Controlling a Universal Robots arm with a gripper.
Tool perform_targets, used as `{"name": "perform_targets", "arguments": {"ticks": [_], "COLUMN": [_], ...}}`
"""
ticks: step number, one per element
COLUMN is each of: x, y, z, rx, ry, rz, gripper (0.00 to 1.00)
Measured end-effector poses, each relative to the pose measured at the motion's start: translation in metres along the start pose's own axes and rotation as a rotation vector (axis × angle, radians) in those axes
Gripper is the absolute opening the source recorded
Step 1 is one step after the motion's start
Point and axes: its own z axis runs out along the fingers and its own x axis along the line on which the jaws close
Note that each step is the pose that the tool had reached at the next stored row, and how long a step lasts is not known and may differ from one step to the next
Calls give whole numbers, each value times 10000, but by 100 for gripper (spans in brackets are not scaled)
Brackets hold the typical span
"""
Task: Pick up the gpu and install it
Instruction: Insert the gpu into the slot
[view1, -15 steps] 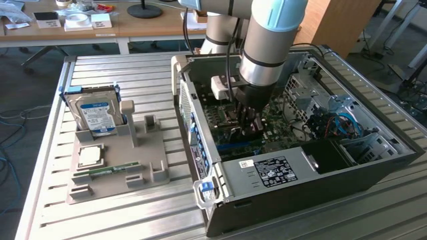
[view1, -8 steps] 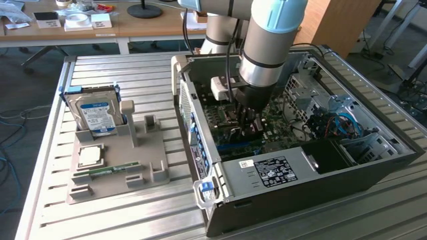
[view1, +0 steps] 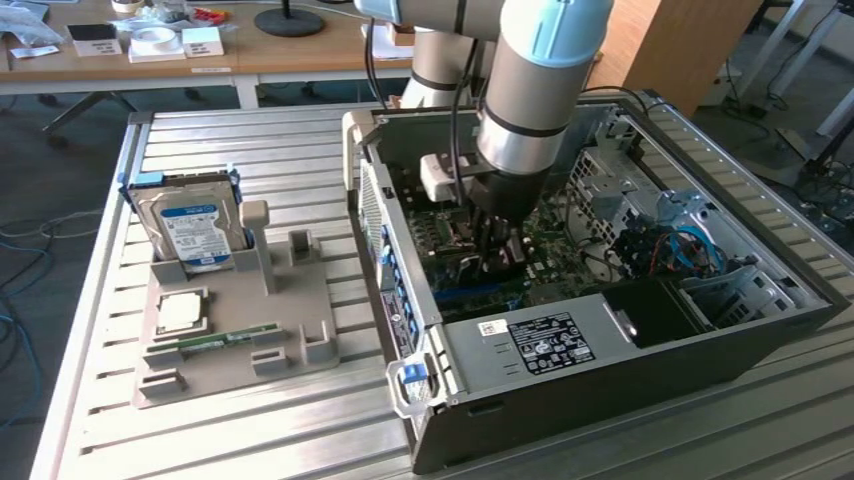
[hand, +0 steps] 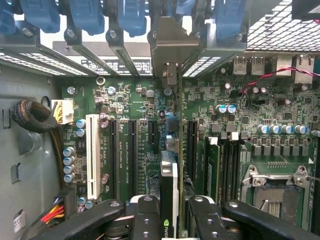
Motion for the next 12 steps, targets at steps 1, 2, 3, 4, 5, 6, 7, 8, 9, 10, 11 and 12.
{"name": "perform_targets", "arguments": {"ticks": [1,2,3,4,5,6,7,8,9,10,11,12], "x": [1,1,1,1,0,0,0,0,0,0,0,0], "y": [0,1,0,0,0,0,0,0,0,0,0,0], "z": [5,9,19,18,18,17,17,17,17,17,17,19], "rx": [-2,-2,10,8,6,5,5,5,5,5,4,4], "ry": [4,5,-10,-9,-10,-6,-6,-6,-6,-5,-4,-3], "rz": [0,0,1,0,0,0,0,0,0,0,0,0], "gripper": [27,27,27,27,27,27,27,27,27,27,27,27]}}
